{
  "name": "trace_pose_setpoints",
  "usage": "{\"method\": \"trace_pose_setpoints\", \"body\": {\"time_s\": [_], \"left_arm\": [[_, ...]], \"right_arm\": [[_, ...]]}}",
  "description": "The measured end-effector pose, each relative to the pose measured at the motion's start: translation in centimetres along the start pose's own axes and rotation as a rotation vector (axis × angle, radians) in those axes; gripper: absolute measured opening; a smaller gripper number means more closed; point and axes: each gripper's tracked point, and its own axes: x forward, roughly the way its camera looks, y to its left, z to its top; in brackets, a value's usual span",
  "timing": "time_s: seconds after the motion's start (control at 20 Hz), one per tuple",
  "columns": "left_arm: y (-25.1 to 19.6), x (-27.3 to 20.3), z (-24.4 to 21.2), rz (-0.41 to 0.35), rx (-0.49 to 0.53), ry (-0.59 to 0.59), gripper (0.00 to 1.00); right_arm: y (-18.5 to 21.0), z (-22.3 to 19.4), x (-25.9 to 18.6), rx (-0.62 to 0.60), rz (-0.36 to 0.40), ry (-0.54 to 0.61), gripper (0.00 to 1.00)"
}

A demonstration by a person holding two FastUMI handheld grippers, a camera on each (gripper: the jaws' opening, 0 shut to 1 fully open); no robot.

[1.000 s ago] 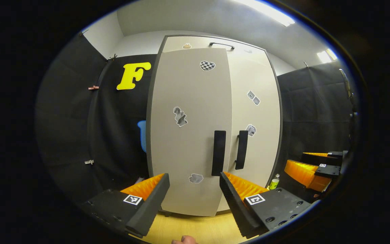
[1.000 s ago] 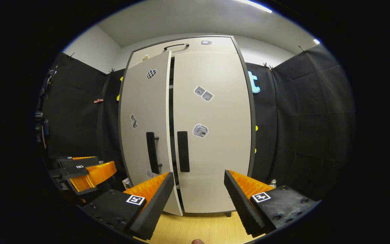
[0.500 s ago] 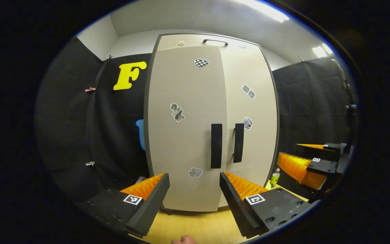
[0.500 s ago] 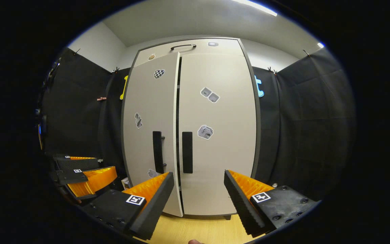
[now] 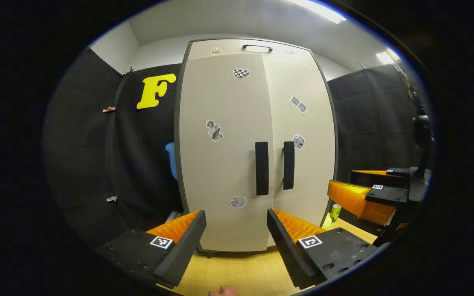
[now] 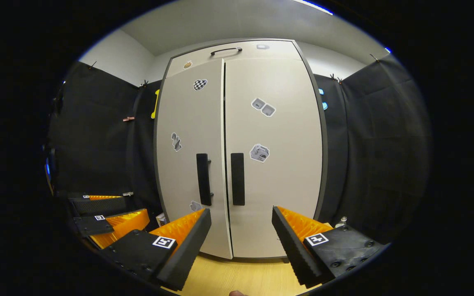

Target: Grab one shoe with the right hand and put it into the shoe cabinet, grab the other shoe with the left hand and put it into the shoe cabinet; then close the right door with the right hand and the left door with the left hand.

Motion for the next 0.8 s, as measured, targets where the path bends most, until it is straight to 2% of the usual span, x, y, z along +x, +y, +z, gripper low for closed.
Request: {"method": "trace_pose_setpoints", "body": {"time_s": [0.45,0.8], "left_arm": [[-1.4,1.6,-0.8,0.023,-0.049,0.013,0.95],[-3.2,1.3,-0.8,0.038,-0.027,0.005,0.95]], "right_arm": [[-2.3,0.3,-0.6,0.021,0.007,-0.003,0.98],[-4.0,0.4,-1.2,0.017,0.034,-0.002,0.98]]}}
